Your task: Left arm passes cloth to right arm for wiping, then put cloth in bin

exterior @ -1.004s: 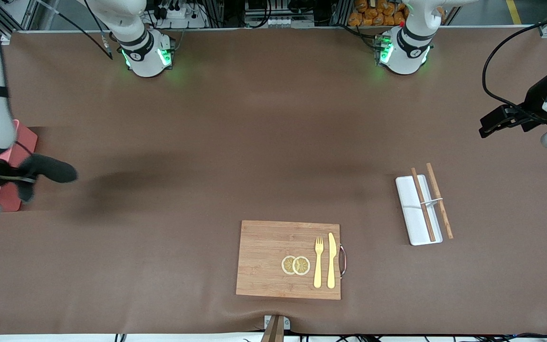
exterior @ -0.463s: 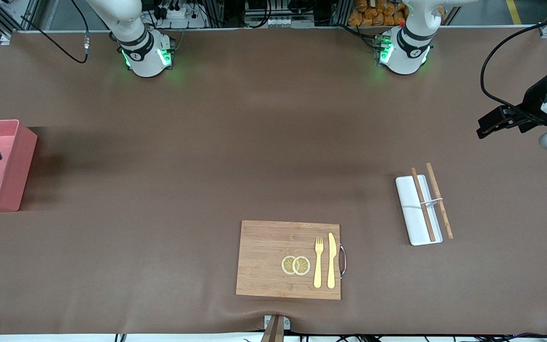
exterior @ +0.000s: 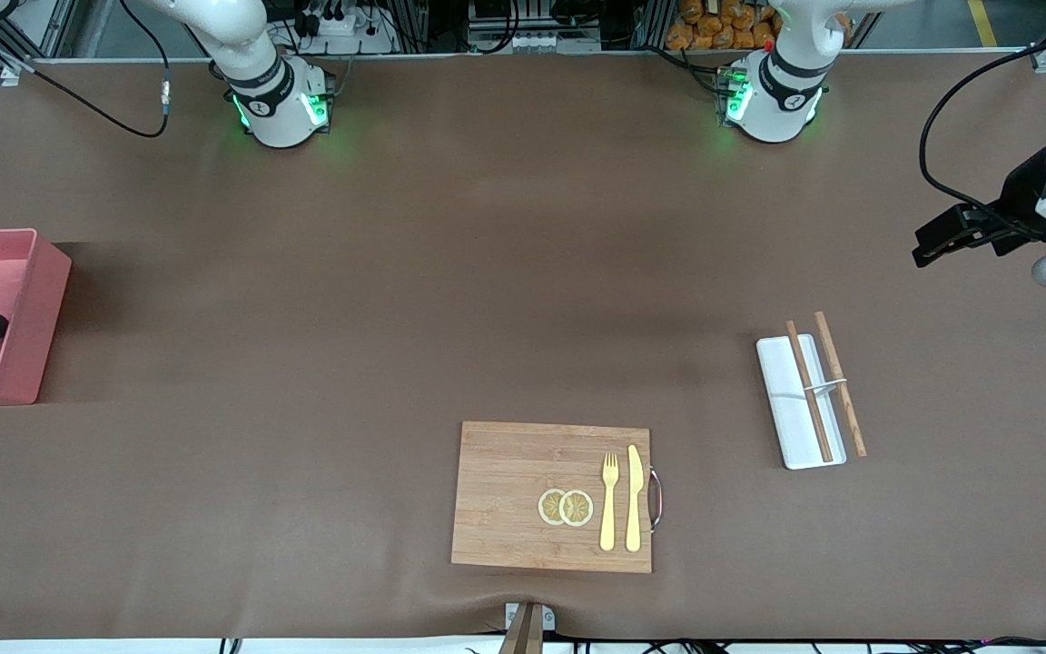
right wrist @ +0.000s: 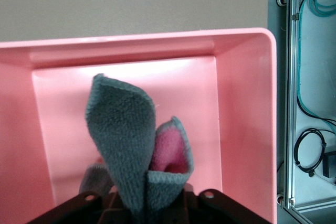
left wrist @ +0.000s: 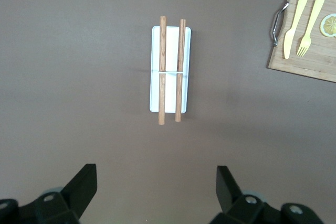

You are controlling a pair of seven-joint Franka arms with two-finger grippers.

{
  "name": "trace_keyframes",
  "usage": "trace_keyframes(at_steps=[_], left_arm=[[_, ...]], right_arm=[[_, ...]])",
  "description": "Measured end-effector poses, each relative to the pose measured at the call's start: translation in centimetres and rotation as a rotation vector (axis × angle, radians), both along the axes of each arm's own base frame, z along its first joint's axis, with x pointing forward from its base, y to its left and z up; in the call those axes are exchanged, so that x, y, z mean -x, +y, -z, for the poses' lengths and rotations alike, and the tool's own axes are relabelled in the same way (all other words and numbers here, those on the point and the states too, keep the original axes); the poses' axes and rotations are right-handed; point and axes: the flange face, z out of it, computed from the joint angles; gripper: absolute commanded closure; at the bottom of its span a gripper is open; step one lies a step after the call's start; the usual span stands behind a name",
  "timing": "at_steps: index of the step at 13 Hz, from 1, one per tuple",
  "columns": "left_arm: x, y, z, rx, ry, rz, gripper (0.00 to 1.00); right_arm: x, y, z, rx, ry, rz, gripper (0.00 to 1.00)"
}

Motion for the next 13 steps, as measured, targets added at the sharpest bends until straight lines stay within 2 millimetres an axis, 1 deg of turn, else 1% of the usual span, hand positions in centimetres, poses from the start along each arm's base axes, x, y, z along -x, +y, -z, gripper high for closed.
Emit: trace_keyframes(at_steps=[1,3,5,6,7,8,9,10,12,13], left_arm=[[0.0,0.0,0.0,0.0,-0.001,0.0,0.0],[0.0,0.0,0.0,0.0,-0.003,0.0,0.0],[0.0,0.0,0.0,0.0,-0.003,0.0,0.0],[0.0,0.0,0.0,0.0,-0.003,0.0,0.0],[0.0,0.0,0.0,0.0,-0.003,0.0,0.0],[0.0,0.0,0.0,0.0,-0.004,0.0,0.0],[0.0,0.0,0.0,0.0,-0.004,0.001,0.0],[0.0,0.0,0.0,0.0,-0.004,0.0,0.0],[0.0,0.0,-0.1,0.0,-0.004,0.0,0.0],[0.0,0.0,-0.1,0.0,-0.004,0.0,0.0]], right_arm=[[0.2,-0.4,0.2,0.002,-0.005,0.005,0.0],[0.5,-1.0,-0.1,0.007,-0.012,0.014,0.0],[0.1,-0.8,-0.7,0.005,-0.013,0.011,0.0],[-0.3,-0.3,-1.5,-0.003,-0.005,0.007,0.0],[-0.9,0.4,-3.0,-0.012,0.009,0.0,0.0],[-1.6,1.6,-5.3,-0.016,0.026,-0.007,0.0],[-2.4,3.3,-7.9,-0.018,0.044,-0.005,0.0],[-3.0,5.4,-10.5,-0.021,0.064,0.008,0.0],[-4.5,10.9,-15.3,-0.031,0.092,0.03,0.0],[-5.1,13.6,-16.8,-0.056,0.096,0.041,0.0]])
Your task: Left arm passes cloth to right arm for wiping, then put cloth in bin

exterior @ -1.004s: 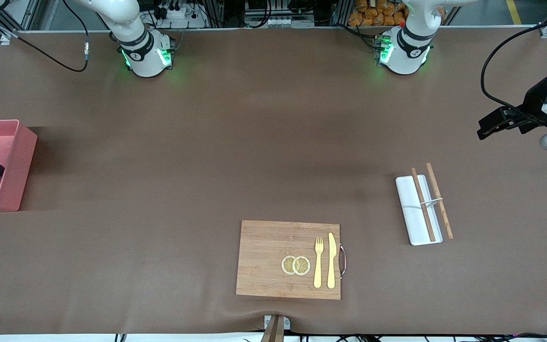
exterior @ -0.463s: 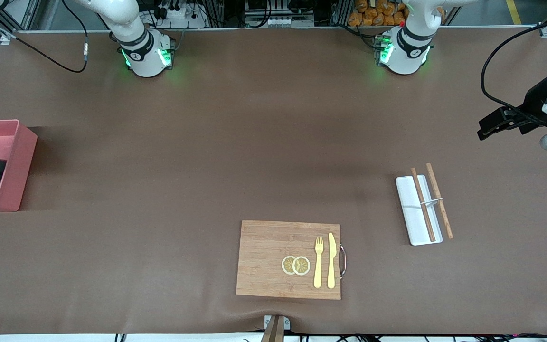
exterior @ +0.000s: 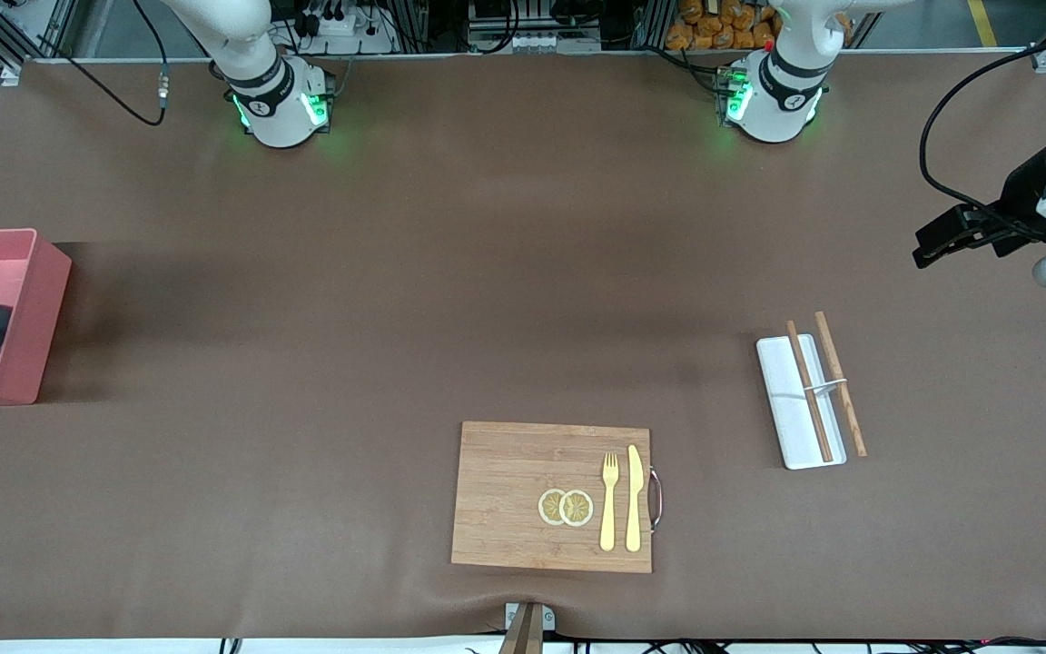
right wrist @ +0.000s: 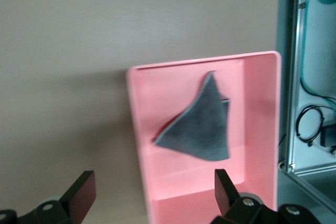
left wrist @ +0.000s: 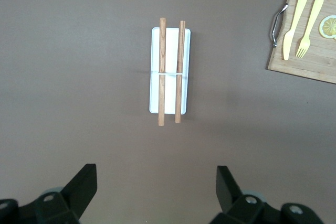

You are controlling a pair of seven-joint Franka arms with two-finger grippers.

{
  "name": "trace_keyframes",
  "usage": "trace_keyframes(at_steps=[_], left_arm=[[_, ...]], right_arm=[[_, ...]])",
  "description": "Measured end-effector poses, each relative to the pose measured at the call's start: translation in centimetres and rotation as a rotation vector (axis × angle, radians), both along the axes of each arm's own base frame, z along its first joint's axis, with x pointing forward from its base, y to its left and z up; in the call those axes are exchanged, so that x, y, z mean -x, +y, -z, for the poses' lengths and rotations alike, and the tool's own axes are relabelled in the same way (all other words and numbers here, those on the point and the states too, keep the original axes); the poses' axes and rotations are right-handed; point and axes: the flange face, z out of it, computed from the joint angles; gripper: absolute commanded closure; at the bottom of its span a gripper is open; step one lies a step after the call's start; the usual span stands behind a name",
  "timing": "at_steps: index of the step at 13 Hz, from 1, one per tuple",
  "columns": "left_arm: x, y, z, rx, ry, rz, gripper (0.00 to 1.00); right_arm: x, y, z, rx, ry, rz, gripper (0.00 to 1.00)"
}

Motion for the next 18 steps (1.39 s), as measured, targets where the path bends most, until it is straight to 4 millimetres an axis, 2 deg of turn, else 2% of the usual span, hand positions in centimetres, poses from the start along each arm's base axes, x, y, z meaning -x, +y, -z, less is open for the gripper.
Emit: trace_keyframes(at_steps=[2,5,9,12,14,18], left_arm=[[0.0,0.0,0.0,0.0,0.0,-0.001,0.0],[0.0,0.1,0.0,0.0,0.0,-0.002,0.0],[0.0,0.3,0.0,0.0,0.0,-0.005,0.0],[0.0,0.3,0.0,0.0,0.0,-0.006,0.0],[0.0,0.3,0.0,0.0,0.0,-0.006,0.0],[0.0,0.3,0.0,0.0,0.0,-0.006,0.0]], right_arm=[[-0.8,4.4,-1.3,-0.079,-0.001,0.017,0.0],[-1.4,10.6,-1.6,-0.157,-0.011,0.07,0.0],[-2.2,23.4,-2.8,-0.159,-0.007,0.153,0.0],[-0.6,31.2,-5.8,-0.157,-0.045,0.227,0.0],[1.4,34.3,-8.7,-0.147,-0.084,0.252,0.0],[6.6,36.7,-14.1,-0.151,-0.166,0.234,0.0]])
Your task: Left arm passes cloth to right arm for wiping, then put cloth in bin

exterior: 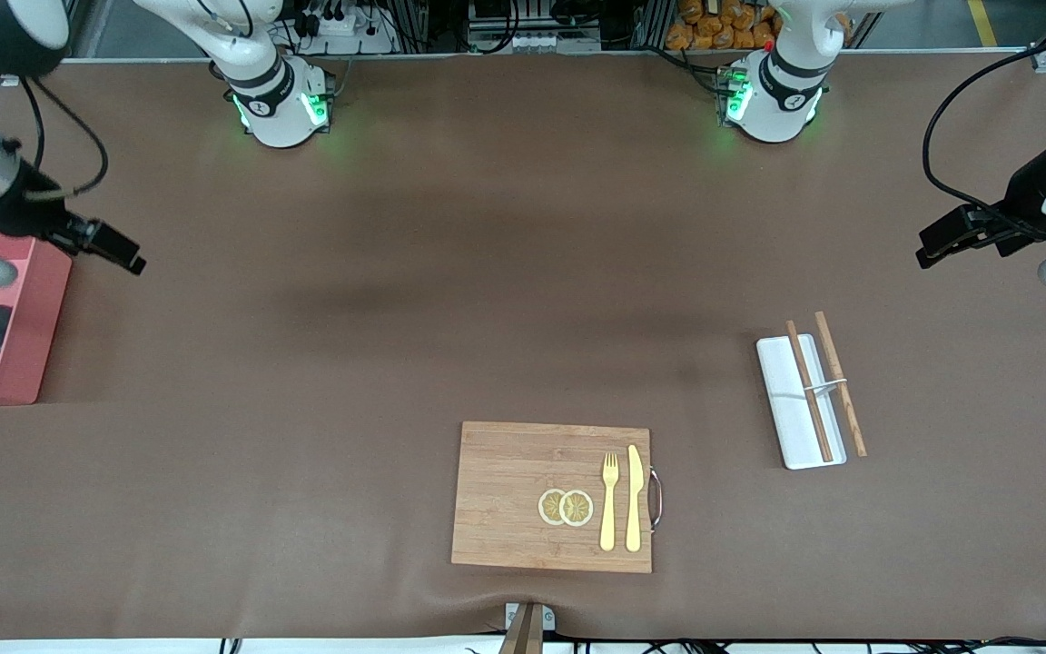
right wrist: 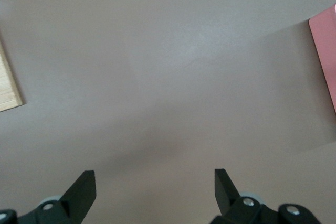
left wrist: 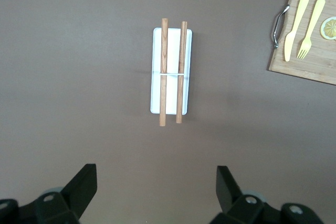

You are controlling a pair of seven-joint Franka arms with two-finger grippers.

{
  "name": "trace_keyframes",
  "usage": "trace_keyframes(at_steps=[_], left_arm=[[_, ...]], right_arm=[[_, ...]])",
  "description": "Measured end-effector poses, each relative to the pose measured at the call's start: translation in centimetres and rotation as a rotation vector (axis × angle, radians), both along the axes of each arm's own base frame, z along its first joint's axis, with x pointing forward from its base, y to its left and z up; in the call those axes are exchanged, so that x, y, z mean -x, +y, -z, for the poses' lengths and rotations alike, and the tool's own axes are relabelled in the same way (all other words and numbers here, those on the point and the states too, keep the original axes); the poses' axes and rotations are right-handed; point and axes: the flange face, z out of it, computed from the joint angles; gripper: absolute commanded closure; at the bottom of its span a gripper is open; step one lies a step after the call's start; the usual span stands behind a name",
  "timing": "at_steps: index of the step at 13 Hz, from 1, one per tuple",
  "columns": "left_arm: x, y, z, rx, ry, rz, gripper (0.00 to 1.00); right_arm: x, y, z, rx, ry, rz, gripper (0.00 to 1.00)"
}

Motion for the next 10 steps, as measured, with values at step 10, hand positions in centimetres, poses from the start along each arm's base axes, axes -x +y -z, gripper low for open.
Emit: trace_keyframes(at_steps=[10], left_arm=[[0.0,0.0,0.0,0.0,0.0,0.0,0.0]], right_arm=[[-2.2,5.7,-3.3,-0.013,-0.083,0.082,0.0]])
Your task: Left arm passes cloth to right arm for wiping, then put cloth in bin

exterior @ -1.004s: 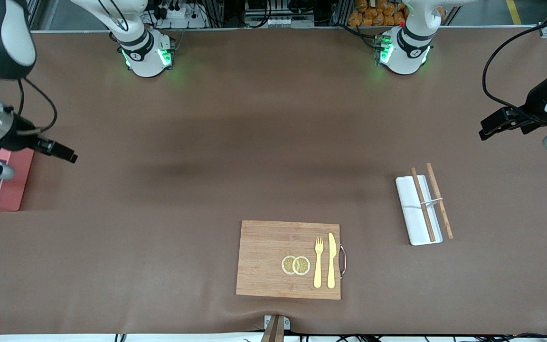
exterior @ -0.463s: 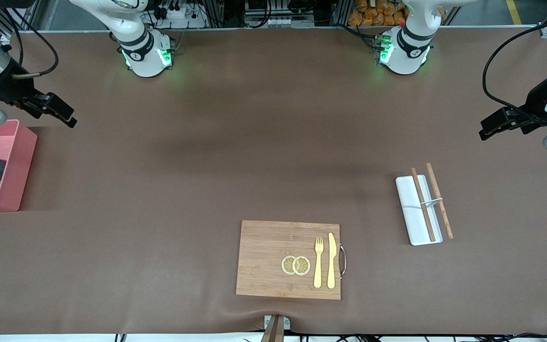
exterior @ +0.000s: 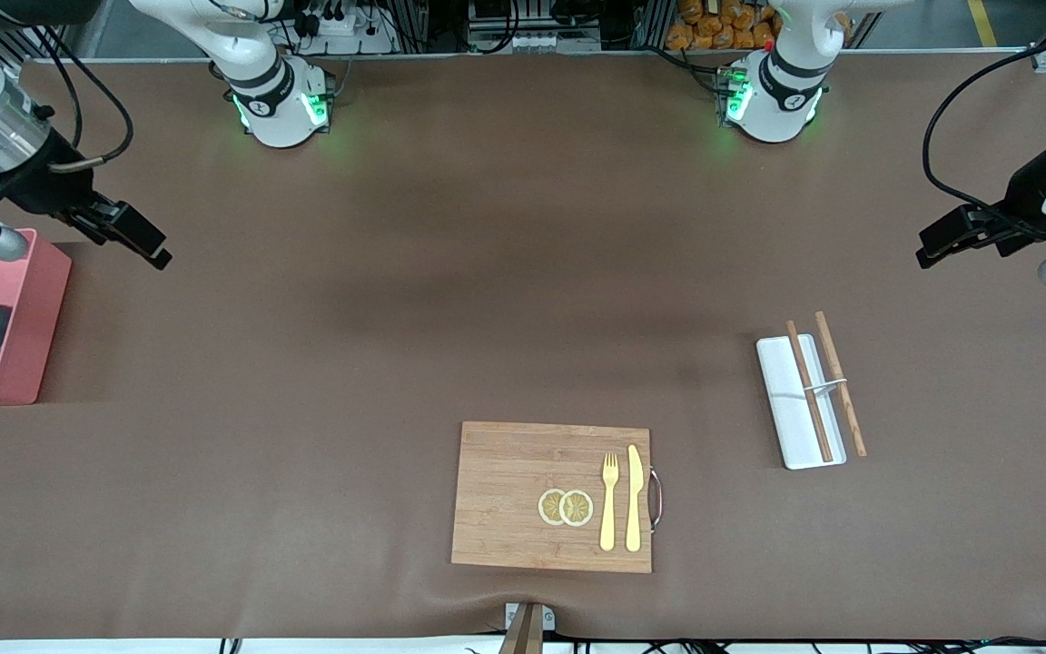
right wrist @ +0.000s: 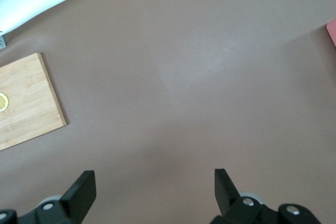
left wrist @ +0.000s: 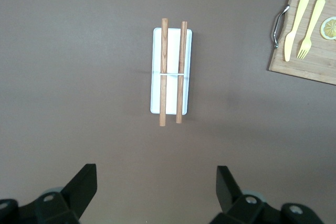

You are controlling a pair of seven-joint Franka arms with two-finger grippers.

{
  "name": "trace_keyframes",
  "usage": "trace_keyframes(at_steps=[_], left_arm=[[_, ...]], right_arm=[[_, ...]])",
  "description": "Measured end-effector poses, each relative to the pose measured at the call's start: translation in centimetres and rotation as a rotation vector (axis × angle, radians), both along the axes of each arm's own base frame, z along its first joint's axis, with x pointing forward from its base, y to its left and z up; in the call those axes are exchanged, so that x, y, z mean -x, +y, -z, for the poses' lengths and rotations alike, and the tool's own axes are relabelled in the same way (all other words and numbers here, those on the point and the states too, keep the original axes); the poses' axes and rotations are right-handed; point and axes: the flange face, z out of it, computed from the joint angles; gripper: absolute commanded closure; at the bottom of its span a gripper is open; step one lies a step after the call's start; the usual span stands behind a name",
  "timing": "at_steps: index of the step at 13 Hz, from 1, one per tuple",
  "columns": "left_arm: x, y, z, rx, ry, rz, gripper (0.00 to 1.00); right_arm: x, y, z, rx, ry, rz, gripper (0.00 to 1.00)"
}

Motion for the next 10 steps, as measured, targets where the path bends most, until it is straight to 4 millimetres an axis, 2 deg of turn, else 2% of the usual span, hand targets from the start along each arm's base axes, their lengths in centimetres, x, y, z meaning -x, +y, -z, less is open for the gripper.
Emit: trace_keyframes(at_steps=[5,10], left_arm=[[0.0,0.0,0.0,0.0,0.0,0.0,0.0],[0.0,0.0,0.0,0.0,0.0,0.0,0.0]], right_arm=[[-3.2,-2.0,-1.5,0.03,-0.002,-0.027,0.0],[-3.8,-2.1,-1.2,0.044,0.001,-0.042,0.0]])
